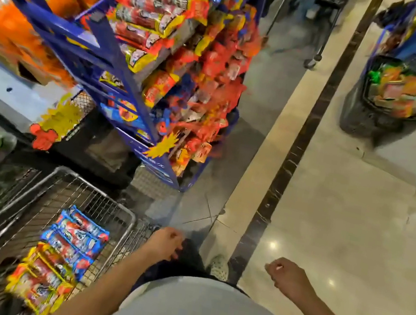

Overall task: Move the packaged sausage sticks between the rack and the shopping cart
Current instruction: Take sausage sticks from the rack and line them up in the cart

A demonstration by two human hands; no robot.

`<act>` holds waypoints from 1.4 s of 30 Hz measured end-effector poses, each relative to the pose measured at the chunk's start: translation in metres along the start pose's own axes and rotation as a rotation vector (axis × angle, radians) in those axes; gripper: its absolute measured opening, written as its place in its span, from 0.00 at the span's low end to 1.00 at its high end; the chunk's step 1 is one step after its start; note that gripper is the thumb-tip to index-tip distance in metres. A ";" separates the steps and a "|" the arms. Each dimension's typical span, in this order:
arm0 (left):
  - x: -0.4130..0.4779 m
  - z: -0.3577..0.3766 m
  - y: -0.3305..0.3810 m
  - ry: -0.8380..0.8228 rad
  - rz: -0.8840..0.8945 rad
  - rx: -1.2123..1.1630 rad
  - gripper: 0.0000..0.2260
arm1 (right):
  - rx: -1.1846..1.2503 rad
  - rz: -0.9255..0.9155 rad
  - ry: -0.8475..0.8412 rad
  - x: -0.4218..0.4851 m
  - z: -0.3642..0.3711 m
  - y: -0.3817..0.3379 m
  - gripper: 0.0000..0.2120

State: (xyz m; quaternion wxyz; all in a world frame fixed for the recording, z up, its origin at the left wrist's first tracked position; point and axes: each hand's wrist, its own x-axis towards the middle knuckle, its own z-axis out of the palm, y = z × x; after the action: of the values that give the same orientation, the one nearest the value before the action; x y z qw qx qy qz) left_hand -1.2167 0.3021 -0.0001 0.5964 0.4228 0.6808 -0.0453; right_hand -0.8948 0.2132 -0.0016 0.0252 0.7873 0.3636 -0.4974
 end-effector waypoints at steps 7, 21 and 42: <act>0.075 -0.023 0.090 0.093 -0.015 -0.056 0.11 | 0.062 -0.023 0.066 0.056 -0.077 -0.044 0.09; 0.189 -0.078 0.334 0.090 0.054 -0.161 0.11 | 0.096 -0.082 0.085 0.217 -0.268 -0.202 0.07; 0.221 -0.119 0.556 0.977 0.178 -0.331 0.11 | -0.203 -0.655 -0.119 0.400 -0.449 -0.481 0.17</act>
State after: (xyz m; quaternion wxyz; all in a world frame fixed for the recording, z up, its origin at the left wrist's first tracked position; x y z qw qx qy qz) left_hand -0.9433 0.8398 0.0917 0.2698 0.3509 0.8392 0.3160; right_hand -0.7425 0.9654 0.0589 -0.0363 0.5916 0.6426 -0.4855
